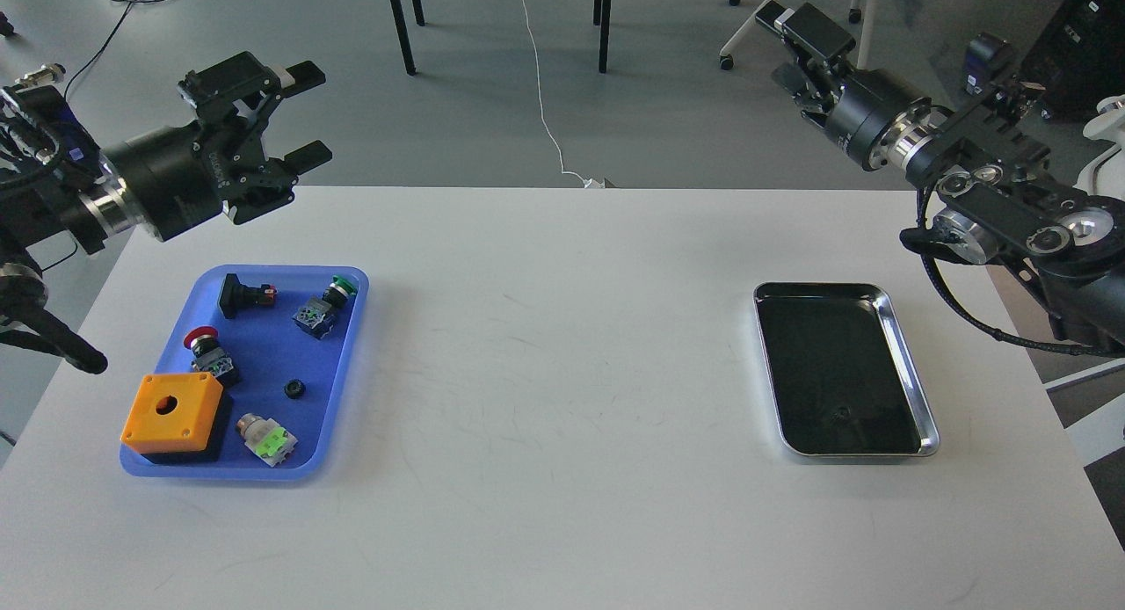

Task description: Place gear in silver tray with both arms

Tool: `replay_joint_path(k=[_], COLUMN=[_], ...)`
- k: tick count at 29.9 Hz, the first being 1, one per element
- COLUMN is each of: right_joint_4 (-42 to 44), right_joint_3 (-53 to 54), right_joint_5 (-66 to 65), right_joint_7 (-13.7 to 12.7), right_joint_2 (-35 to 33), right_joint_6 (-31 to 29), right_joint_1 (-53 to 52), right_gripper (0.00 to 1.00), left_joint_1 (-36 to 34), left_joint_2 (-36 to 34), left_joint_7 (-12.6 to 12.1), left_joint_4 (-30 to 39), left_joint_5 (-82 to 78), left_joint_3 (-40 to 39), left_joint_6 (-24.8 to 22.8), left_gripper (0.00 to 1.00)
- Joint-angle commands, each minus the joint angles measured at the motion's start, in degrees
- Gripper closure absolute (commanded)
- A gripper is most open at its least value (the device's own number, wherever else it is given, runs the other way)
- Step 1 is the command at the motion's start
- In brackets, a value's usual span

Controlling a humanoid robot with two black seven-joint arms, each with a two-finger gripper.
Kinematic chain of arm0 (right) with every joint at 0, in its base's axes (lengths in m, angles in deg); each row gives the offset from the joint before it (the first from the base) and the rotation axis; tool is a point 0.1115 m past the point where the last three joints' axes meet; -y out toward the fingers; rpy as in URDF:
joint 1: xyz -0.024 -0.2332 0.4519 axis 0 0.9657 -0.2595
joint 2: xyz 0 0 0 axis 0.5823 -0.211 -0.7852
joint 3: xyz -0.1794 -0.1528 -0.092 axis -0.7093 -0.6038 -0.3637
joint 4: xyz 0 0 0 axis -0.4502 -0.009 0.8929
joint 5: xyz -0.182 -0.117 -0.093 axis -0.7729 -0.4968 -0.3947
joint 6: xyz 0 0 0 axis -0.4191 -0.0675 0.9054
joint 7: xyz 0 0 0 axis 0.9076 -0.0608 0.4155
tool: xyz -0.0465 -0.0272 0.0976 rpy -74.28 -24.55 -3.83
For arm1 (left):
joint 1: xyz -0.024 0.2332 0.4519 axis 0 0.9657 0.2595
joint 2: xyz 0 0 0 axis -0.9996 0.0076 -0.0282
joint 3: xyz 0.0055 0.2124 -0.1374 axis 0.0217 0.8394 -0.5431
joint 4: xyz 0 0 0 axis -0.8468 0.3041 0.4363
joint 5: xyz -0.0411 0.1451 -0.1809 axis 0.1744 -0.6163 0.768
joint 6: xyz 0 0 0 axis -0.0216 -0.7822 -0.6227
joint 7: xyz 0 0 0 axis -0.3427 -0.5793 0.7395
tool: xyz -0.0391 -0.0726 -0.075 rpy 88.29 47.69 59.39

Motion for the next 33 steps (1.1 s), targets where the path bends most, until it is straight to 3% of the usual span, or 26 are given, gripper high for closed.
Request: replay_joint_path(k=[1, 13, 14, 19, 20, 29, 33], right_joint_4=[2.1, 2.1, 1.8, 1.8, 2.3, 2.4, 2.0], right_joint_3=[11.5, 11.6, 12.5, 13.6, 16.8, 20.9, 21.4], right_joint_5=[32.4, 32.7, 28.3, 28.5, 29.0, 29.5, 30.3], right_joint_7=[0.0, 0.0, 0.0, 0.0, 0.0, 0.0, 0.0], right_joint_2=[5.1, 5.2, 7.5, 7.4, 7.3, 7.3, 7.3], right_joint_6=[-6.5, -6.6, -6.7, -6.7, -9.3, -12.3, -13.8], right_joint_1=[5.1, 5.2, 3.6, 3.6, 4.6, 8.5, 11.0], right_gripper=[0.02, 0.02, 0.02, 0.02, 0.02, 0.02, 0.02], left_joint_1=[0.5, 0.5, 0.4, 0.5, 0.6, 1.2, 1.4], left_joint_2=[-3.0, -3.1, -2.9, -2.7, -0.5, 3.3, 3.6], left_joint_7=[1.1, 1.1, 1.2, 1.1, 1.3, 1.2, 1.3], left_joint_4=[8.1, 8.2, 6.9, 6.9, 7.0, 6.9, 6.4], left_joint_5=[-25.4, -25.7, -14.5, -22.1, -40.7, -63.3, -74.9], left_joint_3=[7.4, 7.5, 8.0, 9.2, 10.2, 12.6, 14.0], left_joint_6=[3.1, 3.2, 3.0, 3.2, 5.3, 6.5, 9.4], left_gripper=[0.02, 0.02, 0.02, 0.02, 0.02, 0.02, 0.02])
